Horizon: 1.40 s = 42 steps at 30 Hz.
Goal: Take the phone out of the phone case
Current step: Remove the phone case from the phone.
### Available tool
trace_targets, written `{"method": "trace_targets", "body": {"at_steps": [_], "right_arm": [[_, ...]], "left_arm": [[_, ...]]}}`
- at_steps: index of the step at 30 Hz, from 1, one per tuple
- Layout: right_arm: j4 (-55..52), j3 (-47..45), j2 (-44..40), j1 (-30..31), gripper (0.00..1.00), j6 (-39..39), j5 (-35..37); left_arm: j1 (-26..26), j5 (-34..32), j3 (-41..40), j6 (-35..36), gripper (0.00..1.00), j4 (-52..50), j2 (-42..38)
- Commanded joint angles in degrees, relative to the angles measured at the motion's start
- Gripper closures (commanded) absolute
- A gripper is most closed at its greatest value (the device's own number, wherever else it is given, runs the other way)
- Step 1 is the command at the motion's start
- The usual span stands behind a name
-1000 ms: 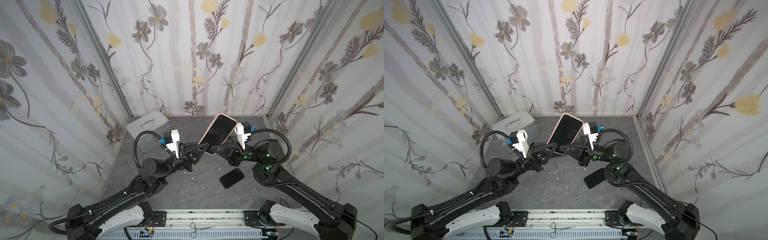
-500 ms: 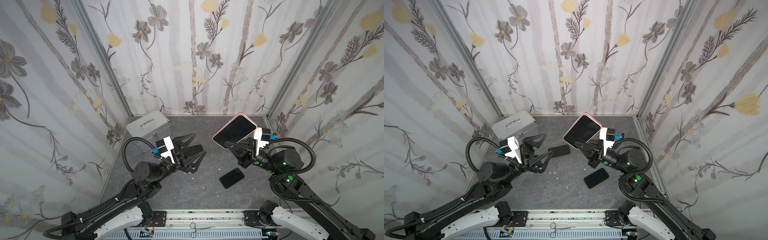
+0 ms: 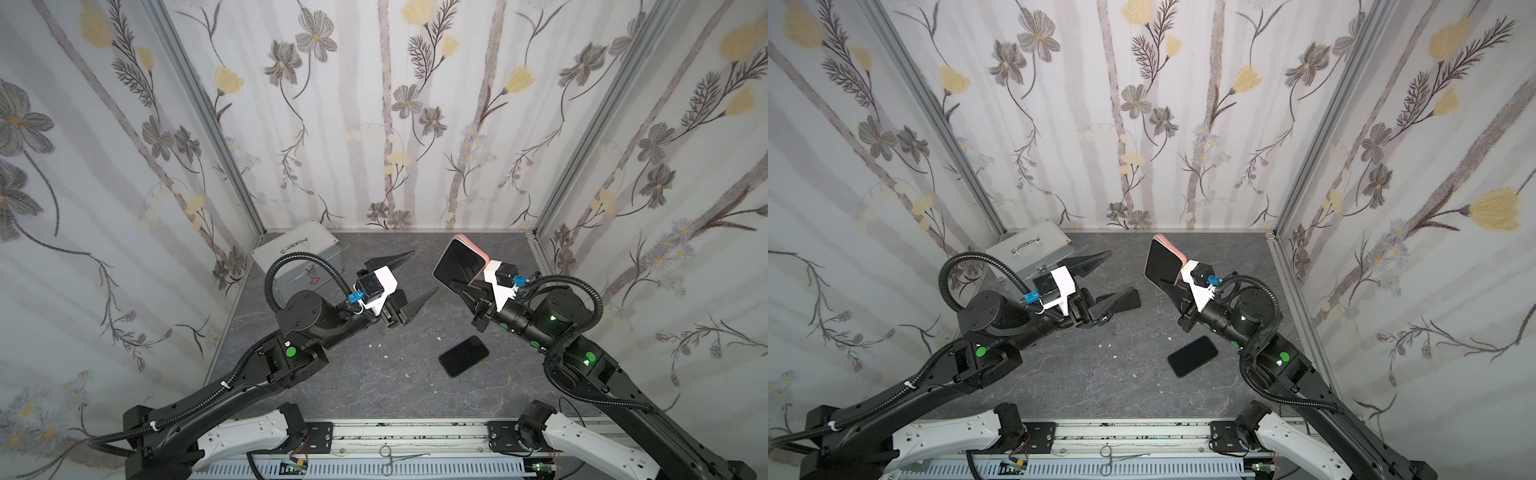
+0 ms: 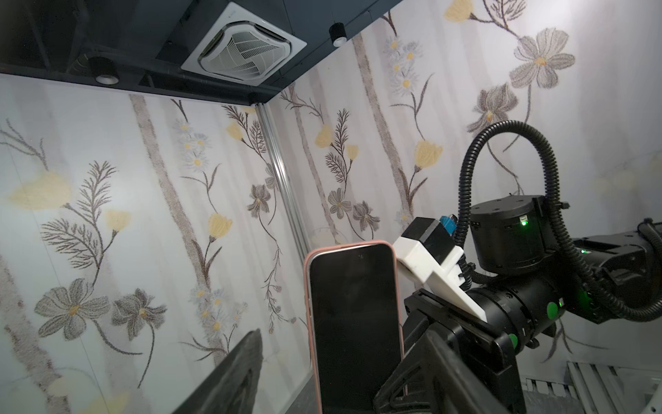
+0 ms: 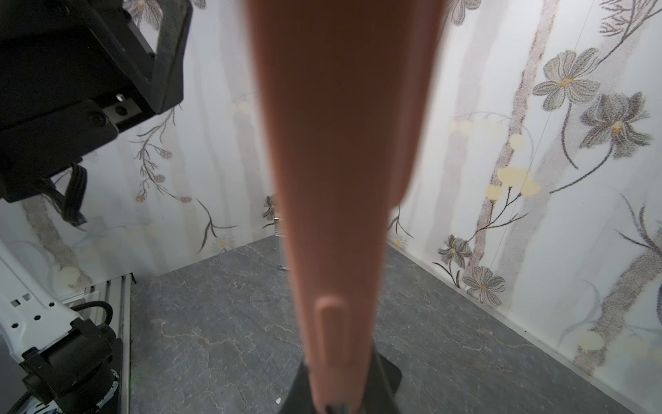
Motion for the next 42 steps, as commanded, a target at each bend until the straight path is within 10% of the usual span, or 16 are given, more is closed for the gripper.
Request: {"method": "trace_targets", "body": {"at_steps": [1,42], "right_arm": [[2.3,0.0,0.4,1.5,1.0,-4.3,2.6],[2.5,0.0,0.8,6.3,1.0,-9.3,-2.8]], "left_arm": [[-1.6,-2.8,1.1,8.2,0.29,-1.7,1.1],[-2.6,-2.5,0.4,11.2,0.52,-1.7,1.7]]}}
